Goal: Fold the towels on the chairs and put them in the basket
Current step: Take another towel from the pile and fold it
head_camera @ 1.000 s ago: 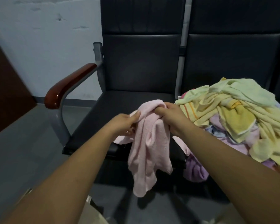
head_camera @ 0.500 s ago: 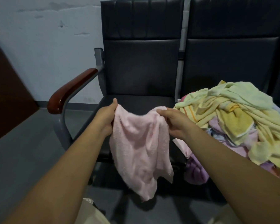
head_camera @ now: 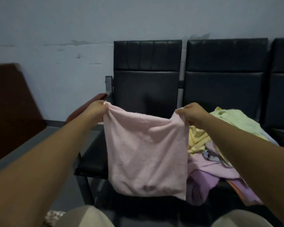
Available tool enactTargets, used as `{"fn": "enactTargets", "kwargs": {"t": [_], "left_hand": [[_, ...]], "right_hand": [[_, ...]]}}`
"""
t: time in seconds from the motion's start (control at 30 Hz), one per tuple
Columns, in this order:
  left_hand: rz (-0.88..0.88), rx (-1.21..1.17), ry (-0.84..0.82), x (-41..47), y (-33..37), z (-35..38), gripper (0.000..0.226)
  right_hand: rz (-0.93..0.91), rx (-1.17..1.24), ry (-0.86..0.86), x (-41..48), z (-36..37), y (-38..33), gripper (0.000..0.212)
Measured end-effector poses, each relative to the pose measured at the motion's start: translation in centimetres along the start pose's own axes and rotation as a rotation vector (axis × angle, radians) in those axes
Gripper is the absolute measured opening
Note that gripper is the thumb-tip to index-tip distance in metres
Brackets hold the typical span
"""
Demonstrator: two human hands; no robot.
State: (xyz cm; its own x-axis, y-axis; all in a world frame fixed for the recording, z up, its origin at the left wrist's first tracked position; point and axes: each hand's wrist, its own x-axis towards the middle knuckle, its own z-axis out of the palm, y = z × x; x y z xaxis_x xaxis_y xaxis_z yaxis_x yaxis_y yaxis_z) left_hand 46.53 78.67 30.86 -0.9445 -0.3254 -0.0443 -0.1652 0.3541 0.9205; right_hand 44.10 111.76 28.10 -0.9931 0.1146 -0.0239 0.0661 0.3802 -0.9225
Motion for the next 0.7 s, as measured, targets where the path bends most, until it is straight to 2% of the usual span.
{"fn": "enactTargets", "kwargs": {"t": [0.1, 0.23, 0.3, 0.37, 0.4, 0.47, 0.5, 0.57, 0.7], "left_hand": [[0.036, 0.037, 0.058, 0.0, 0.5, -1.5, 0.029], [0.035, -0.096, 0.146, 0.1, 0.7, -2.9, 0.026], [0.060, -0.220, 0.074, 0.1, 0.6, -3.2, 0.022], [0.073, -0.325, -0.077, -1.0, 0.9, -3.3, 0.023], [0.082, -0.295, -0.163, -1.7, 1.1, -3.2, 0.023], [0.155, -0.011, -0.245, -2.3, 1.5, -3.2, 0.024], [0.200, 0.160, -0.209, -2.5, 1.7, -3.0, 0.027], [0.263, 0.346, -0.086, -2.3, 1.9, -2.6, 0.028], [0.303, 0.435, 0.026, -1.2, 2.5, -2.1, 0.028]], "right_hand": [[0.028, 0.134, 0.000, -0.5, -1.8, -1.6, 0.028], [0.014, 0.295, 0.014, -2.1, -3.3, -2.3, 0.023], [-0.020, 0.317, -0.033, -2.3, -3.8, -1.9, 0.024], [-0.064, 0.333, -0.045, -2.5, -4.2, -1.7, 0.025], [-0.088, 0.330, -0.028, -2.6, -4.3, -1.7, 0.025], [-0.118, 0.294, 0.021, -2.6, -4.7, -1.7, 0.025], [-0.121, 0.272, 0.043, -2.4, -4.8, -1.7, 0.025], [-0.109, 0.217, 0.082, -1.9, -4.9, -1.7, 0.025], [-0.087, 0.187, 0.134, -1.1, -4.8, -1.9, 0.026]]}}
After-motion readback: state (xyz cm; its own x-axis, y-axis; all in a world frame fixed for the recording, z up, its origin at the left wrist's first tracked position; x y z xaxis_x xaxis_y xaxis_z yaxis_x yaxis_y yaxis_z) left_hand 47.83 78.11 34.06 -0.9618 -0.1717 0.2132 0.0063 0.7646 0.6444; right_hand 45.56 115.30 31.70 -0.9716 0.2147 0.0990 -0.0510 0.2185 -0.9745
